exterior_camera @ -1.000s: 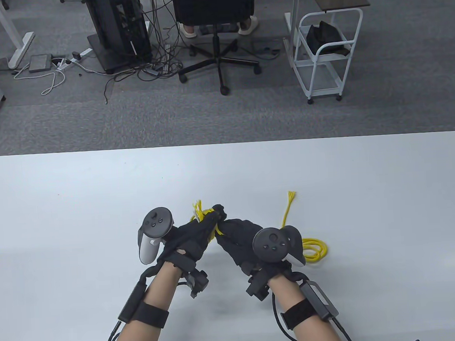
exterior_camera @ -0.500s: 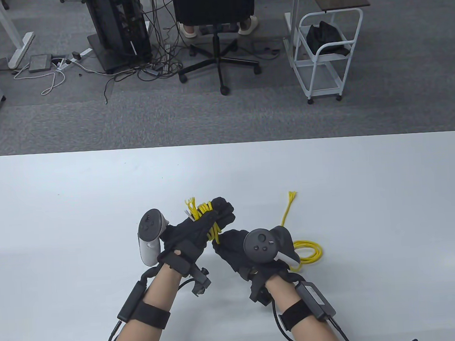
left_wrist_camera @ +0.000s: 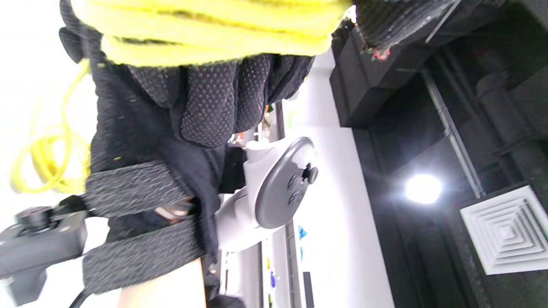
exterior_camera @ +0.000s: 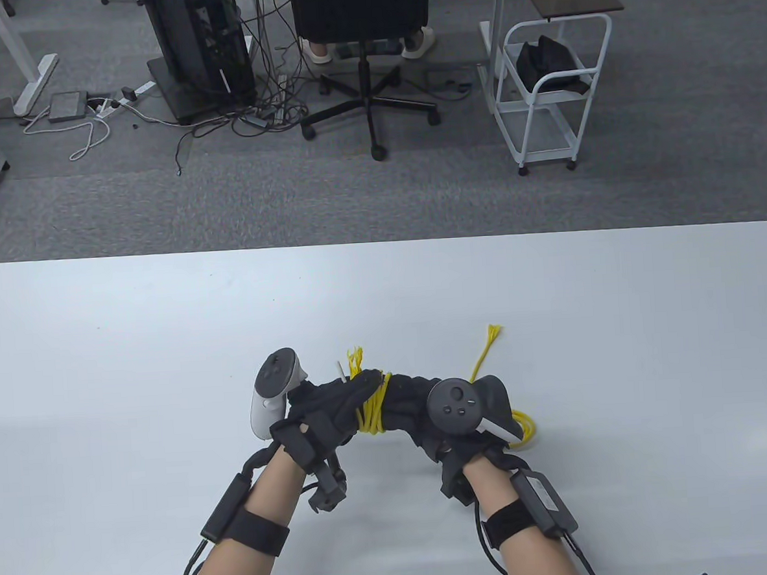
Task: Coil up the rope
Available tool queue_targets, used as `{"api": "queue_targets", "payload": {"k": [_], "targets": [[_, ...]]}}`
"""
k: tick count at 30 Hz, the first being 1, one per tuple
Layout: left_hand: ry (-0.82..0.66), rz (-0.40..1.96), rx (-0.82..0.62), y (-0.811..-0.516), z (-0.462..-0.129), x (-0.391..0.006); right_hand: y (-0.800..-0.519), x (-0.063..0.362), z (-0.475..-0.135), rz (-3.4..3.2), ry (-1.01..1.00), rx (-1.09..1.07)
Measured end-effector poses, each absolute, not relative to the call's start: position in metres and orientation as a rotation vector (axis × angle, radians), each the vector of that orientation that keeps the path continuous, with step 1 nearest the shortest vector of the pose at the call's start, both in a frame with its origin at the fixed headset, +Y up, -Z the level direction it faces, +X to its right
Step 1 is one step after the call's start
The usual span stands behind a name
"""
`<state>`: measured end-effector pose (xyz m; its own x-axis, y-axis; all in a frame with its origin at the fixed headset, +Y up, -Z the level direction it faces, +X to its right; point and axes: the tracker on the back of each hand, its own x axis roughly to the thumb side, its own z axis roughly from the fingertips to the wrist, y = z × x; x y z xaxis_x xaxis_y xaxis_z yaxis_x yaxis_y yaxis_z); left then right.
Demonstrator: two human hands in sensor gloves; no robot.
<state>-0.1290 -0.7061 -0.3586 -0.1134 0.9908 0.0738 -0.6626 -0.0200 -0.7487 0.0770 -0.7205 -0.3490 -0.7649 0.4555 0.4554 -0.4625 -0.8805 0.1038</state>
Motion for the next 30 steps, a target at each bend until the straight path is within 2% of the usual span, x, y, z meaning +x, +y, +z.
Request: {"api": "queue_targets", "payload": {"k": [10,18,25,30], "targets": [[-0.741,1.248,-0.724,-0.712,-0.358,-0.122,-0.708,0.097,-0.348,2.559,-0.259,0.476],[-0.568,1.052,-0.602,-0.713,-0.361,-0.132,-0.699,0.089,-0.343,2.363,-0.302,0.497],[-0.453,1.148,-0.490,-0.713,-0.364,-0.145,-0.696,0.067,-0.335,2.316,-0.290,0.609],[-0.392,1.126,-0.398,-0.711,-0.364,-0.152,-0.694,0.058,-0.330,2.343,-0.305,0.664]]}}
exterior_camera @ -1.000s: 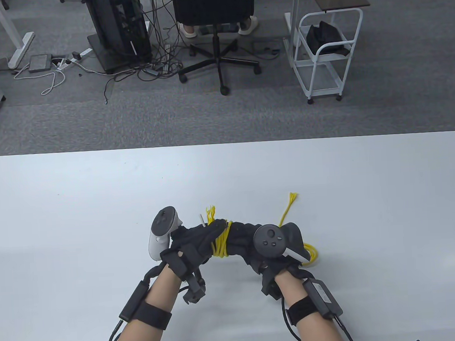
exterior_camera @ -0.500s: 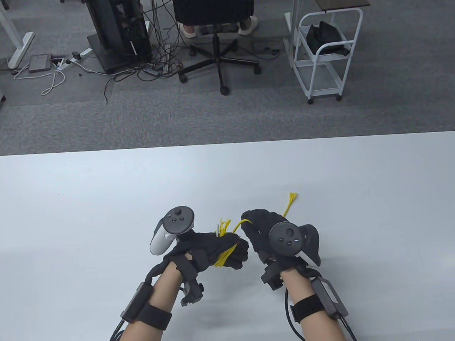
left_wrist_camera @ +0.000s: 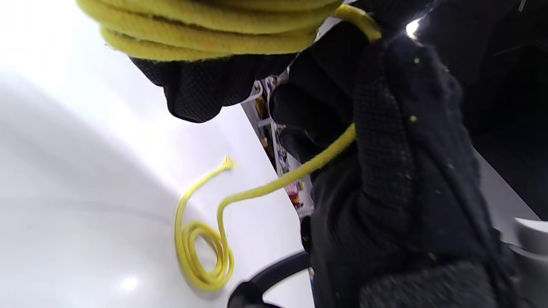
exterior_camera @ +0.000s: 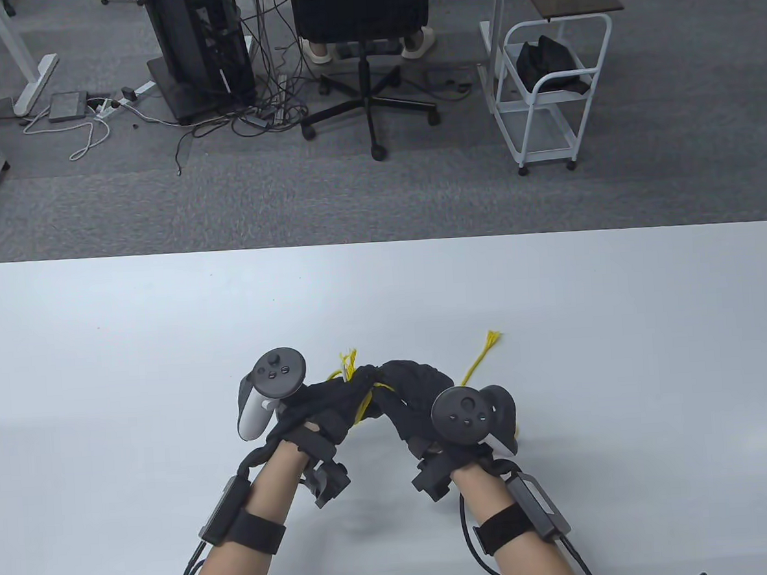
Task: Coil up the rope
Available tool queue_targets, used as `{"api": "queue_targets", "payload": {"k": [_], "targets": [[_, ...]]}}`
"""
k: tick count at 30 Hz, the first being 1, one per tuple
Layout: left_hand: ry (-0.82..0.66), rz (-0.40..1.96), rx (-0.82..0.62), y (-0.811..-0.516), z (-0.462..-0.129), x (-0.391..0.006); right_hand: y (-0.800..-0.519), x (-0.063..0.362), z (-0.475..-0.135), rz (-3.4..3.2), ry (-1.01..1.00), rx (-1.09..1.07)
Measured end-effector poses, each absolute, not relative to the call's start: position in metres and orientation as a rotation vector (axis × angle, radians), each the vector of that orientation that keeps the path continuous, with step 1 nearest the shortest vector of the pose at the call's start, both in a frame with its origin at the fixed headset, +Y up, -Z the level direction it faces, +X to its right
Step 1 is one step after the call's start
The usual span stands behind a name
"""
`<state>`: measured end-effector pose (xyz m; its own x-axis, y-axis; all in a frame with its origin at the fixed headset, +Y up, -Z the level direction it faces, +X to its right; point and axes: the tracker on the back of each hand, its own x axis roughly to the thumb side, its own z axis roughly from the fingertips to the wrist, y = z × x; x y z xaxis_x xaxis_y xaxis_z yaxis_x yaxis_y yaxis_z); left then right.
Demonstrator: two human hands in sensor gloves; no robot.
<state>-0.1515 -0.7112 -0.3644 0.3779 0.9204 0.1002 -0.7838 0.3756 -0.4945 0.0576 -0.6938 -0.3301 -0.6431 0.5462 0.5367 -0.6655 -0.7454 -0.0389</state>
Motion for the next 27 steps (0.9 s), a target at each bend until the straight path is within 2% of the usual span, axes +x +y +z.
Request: {"api": "queue_targets", "payload": {"k": [6,18,21,27], "targets": [[-0.342,1.189,-0.327,-0.708,-0.364,-0.158,-0.694,0.050,-0.327,2.333,-0.277,0.705],[-0.426,1.269,-0.180,-0.698,-0.363,-0.158,-0.705,0.040,-0.329,2.396,-0.122,0.754],[-0.466,1.348,-0.119,-0.695,-0.362,-0.159,-0.709,0.040,-0.331,2.408,-0.075,0.761],[-0.519,1.578,-0.093,-0.694,-0.360,-0.162,-0.719,0.043,-0.337,2.466,0.077,0.773]]}}
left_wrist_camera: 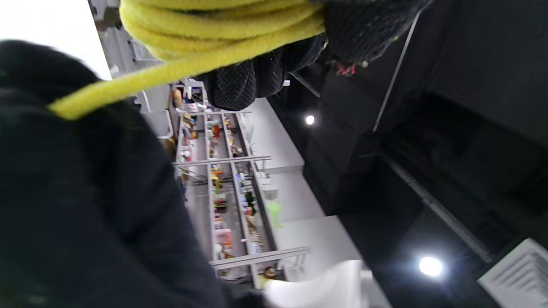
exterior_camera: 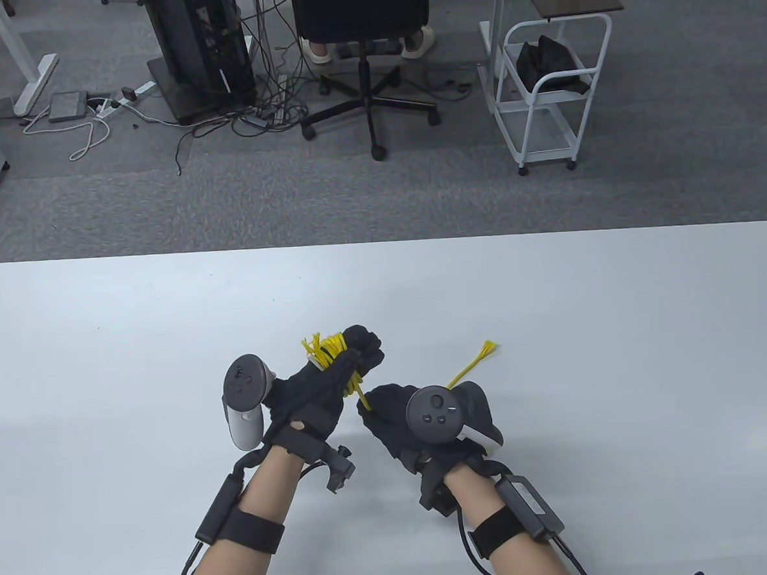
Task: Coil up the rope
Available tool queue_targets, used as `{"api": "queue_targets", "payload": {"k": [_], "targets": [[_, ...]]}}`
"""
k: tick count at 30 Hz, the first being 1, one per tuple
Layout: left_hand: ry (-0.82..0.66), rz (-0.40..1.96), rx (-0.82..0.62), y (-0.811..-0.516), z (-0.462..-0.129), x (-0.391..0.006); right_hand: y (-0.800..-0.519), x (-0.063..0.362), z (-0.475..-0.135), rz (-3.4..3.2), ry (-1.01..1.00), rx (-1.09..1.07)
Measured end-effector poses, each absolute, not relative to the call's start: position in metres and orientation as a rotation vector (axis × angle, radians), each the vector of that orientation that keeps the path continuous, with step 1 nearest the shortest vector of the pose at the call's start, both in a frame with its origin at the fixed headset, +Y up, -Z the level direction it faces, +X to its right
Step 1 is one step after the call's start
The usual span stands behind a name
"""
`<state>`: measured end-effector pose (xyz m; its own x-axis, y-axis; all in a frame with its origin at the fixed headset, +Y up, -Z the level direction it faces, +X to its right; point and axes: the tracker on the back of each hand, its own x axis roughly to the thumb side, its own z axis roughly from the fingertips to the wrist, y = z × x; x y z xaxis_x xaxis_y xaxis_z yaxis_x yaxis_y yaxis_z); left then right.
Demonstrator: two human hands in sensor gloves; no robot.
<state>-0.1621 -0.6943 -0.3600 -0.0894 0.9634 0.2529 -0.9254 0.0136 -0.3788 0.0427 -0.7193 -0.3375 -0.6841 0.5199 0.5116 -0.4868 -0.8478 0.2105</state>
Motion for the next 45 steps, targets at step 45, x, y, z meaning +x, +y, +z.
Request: {"api": "queue_targets", "payload": {"k": [45], "targets": [[-0.411,1.133,-0.410,-0.713,-0.366,-0.155,-0.704,0.057,-0.332,2.380,-0.285,0.616]]}}
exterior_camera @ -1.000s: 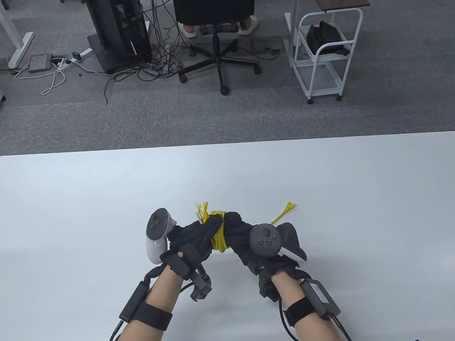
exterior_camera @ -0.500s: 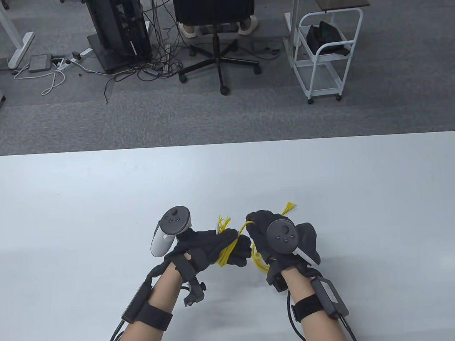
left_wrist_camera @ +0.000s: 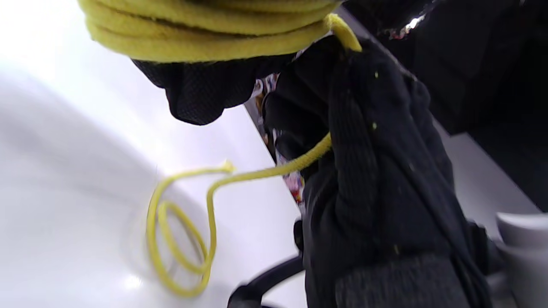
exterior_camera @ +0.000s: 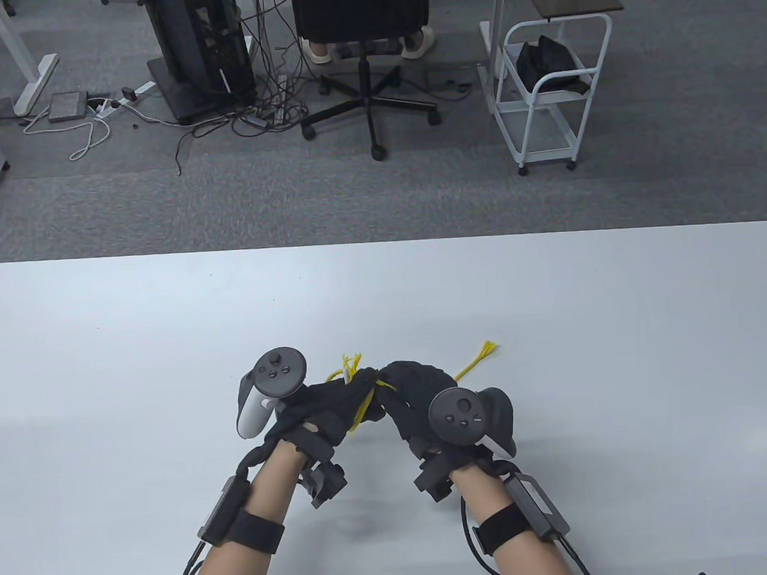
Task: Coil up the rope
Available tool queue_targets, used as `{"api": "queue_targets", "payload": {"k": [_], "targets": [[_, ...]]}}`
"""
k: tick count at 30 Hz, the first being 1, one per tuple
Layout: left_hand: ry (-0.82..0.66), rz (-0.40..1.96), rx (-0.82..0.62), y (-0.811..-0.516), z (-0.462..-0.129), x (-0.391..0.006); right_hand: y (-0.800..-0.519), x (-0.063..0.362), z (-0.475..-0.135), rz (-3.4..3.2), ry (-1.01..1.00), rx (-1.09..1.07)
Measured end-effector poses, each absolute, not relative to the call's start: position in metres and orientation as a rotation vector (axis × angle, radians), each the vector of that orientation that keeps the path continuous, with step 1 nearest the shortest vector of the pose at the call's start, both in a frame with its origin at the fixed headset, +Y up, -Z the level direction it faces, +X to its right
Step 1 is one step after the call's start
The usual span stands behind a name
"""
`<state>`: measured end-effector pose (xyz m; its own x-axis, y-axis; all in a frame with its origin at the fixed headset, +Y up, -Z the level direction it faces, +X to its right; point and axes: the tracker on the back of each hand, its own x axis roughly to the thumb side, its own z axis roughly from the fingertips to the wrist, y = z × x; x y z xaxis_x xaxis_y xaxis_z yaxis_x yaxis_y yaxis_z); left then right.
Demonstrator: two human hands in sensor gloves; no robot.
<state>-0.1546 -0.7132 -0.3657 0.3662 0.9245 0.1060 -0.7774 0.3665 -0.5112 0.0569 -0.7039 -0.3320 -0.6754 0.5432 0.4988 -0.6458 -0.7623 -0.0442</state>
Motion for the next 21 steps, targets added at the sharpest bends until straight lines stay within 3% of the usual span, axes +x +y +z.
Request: {"api": "queue_targets", "payload": {"k": [12,16,21], "targets": [[-0.347,1.175,-0.219,-0.704,-0.364,-0.159,-0.708,0.040,-0.325,2.365,-0.236,0.700],[-0.339,1.185,-0.096,-0.697,-0.361,-0.161,-0.712,0.036,-0.325,2.403,-0.175,0.745],[-0.372,1.269,-0.051,-0.694,-0.361,-0.166,-0.721,0.028,-0.325,2.455,-0.078,0.789]]}}
